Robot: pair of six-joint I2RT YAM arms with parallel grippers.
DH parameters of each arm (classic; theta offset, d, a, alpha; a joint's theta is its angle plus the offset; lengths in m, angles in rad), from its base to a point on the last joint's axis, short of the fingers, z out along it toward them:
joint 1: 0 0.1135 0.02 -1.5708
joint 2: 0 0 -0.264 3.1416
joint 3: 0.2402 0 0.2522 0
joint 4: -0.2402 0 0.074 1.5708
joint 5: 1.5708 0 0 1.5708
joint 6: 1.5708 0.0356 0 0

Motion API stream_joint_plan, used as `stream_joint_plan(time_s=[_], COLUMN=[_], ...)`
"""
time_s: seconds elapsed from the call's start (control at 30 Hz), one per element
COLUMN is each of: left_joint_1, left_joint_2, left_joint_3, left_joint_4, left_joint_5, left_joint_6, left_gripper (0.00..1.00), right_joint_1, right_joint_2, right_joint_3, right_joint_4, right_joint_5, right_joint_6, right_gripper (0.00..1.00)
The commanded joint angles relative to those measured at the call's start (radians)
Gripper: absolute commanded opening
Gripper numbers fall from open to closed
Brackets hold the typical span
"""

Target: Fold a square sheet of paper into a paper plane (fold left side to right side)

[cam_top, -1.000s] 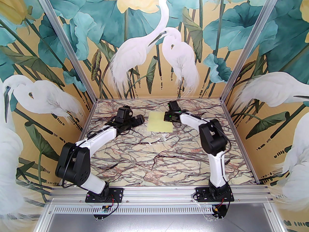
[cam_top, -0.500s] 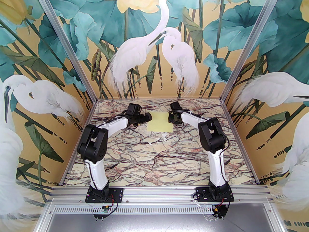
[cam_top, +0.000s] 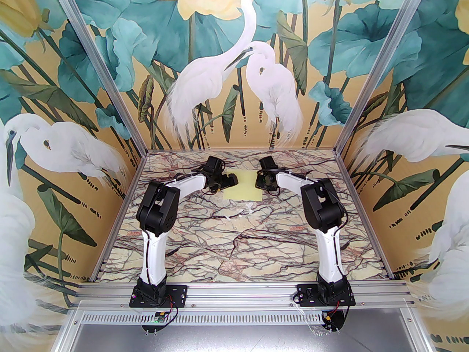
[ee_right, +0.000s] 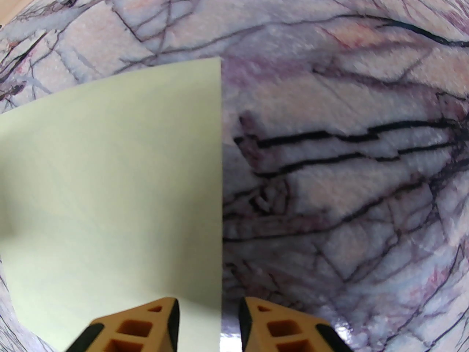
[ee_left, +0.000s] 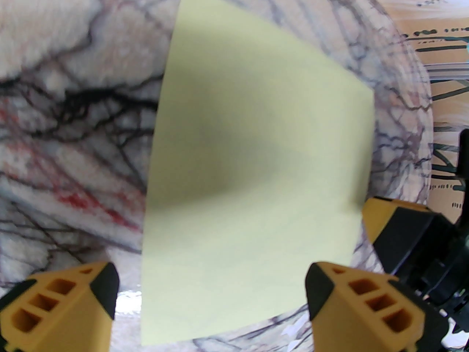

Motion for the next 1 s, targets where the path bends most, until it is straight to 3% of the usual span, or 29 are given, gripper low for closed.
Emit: stream_joint_plan(time_s=[0.0,0.53,0.77,0.97], left_joint_1=[-0.011,-0.039,-0.039,-0.039], left_joint_2=[0.029,0.074,-0.002,0.063], left_joint_3=[0.032,0.084,0.084,0.156], left_joint_4=[-0.040,-0.028,-0.074,-0.146], left_joint_5=[-0.003,0.088,-0.105,-0.176], left_joint_6=[0.007,-0.030,0.054,0.094], left_gripper=[0.89,0.90,0.91,0.90], right_joint_1=[0.012,0.025,0.026,0.026], right_joint_2=[0.016,0.039,0.036,0.041], right_joint_3=[-0.012,0.003,0.010,0.018], right_joint_4=[0.011,-0.005,-0.019,-0.029], right_joint_5=[-0.022,-0.039,-0.013,-0.008], right_joint_6=[0.013,0.006,-0.009,-0.012], right_gripper=[0.32,0.31,0.29,0.28])
